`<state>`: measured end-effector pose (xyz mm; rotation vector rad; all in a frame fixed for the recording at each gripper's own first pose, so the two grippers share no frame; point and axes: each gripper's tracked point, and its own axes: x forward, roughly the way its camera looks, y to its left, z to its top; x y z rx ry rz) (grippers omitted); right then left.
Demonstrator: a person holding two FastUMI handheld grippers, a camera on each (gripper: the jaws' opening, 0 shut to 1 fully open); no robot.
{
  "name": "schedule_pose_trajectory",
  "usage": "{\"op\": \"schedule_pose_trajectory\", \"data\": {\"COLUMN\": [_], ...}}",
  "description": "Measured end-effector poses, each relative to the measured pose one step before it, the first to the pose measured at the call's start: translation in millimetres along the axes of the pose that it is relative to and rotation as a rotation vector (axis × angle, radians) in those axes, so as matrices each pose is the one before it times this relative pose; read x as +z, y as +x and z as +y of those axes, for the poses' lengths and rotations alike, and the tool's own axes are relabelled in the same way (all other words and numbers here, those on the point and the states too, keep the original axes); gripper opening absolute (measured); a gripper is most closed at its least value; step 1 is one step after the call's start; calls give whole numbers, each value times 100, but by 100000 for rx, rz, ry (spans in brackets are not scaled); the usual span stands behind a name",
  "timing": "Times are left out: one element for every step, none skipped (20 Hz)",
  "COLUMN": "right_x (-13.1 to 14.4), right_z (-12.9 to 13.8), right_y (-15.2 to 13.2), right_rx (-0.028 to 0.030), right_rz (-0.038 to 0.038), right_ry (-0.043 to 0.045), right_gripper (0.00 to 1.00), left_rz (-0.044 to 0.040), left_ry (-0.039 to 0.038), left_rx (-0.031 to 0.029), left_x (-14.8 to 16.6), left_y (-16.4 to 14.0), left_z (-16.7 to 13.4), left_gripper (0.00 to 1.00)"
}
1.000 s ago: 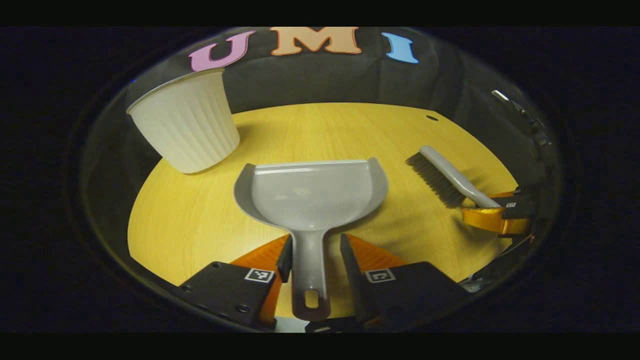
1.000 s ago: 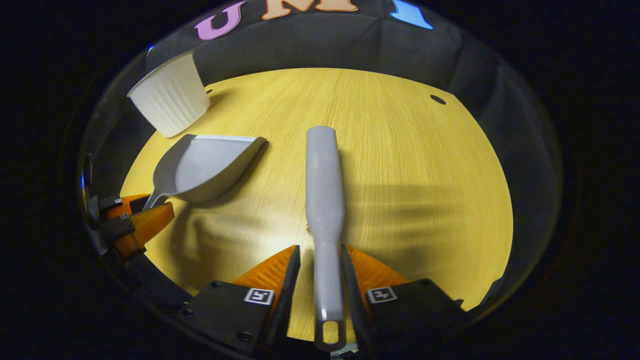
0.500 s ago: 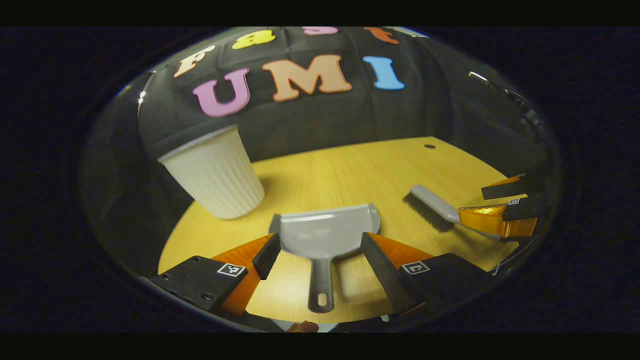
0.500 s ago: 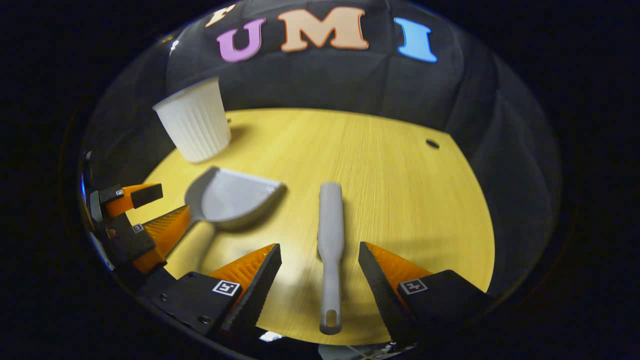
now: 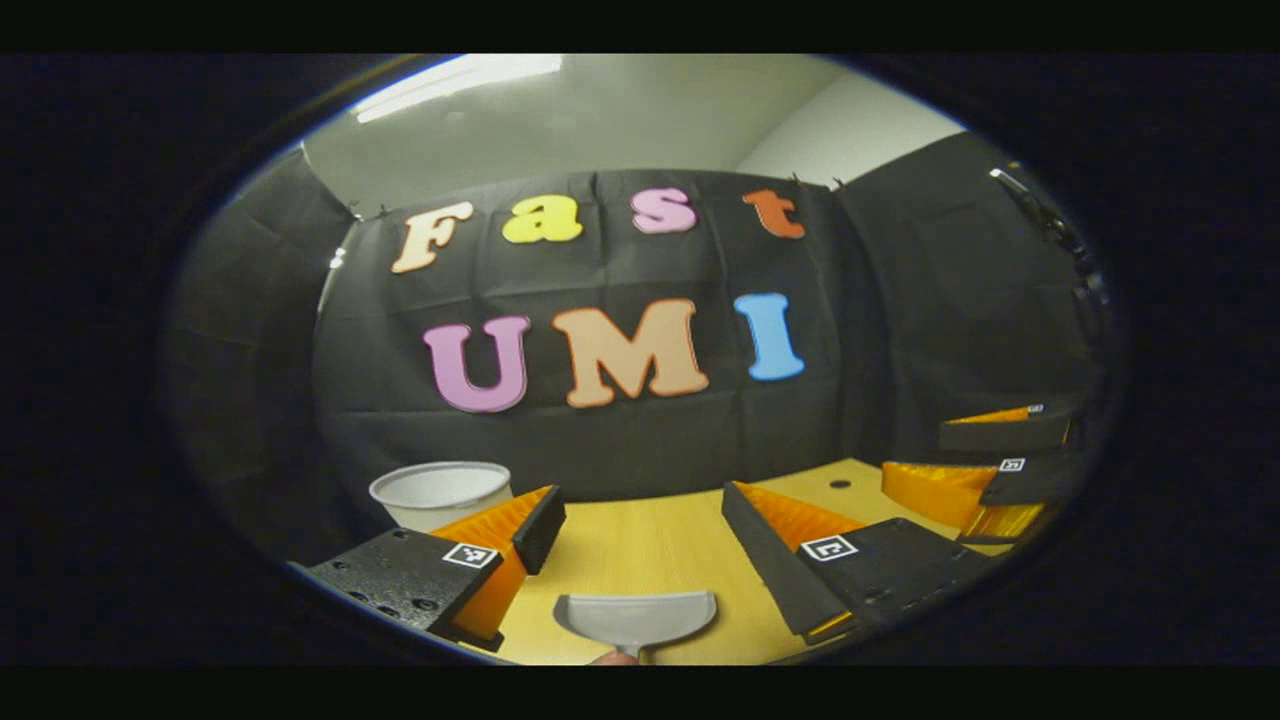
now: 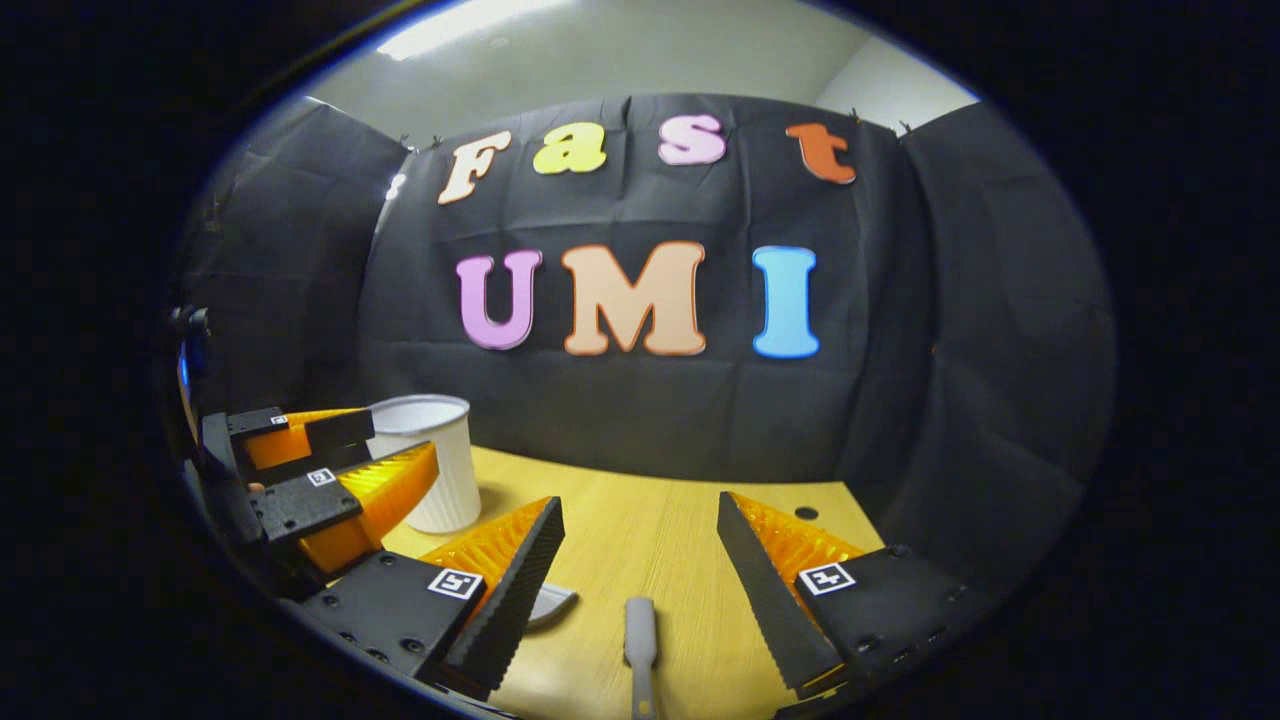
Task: Pick up the small broom and dustpan from the desktop, sweep the trash into the dustpan with the broom, and then empty the trash into the garbage bin.
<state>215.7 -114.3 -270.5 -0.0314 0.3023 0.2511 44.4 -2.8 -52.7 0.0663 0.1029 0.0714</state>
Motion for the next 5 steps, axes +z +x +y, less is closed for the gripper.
{"op": "schedule_pose_trajectory", "data": {"right_x": [411,102,-1075,-543,-167], "right_z": [-629,-557,28,-169,-588], "right_y": [-476,-434,37,65,-67], "right_rx": [-2355,-1482,-624,-691,-859], "right_rz": [-5295,-2563,-811,-520,0], "right_ry": [1687,2311,2024,1629,892], "right_gripper": [98,99,98,98,98], "left_rz": [-3081,-2010,-1588,-1162,-654], "left_ry": [-3023,-2650,-2003,-1297,-188], "left_rx": [-502,-632,-49,-188,-215], "left_x": [1345,924,748,615,540], "left_y": [-138,-83,-438,-296,-382], "left_z": [-97,-306,-46,-62,-141], "left_gripper": [100,94,94,94,93]}}
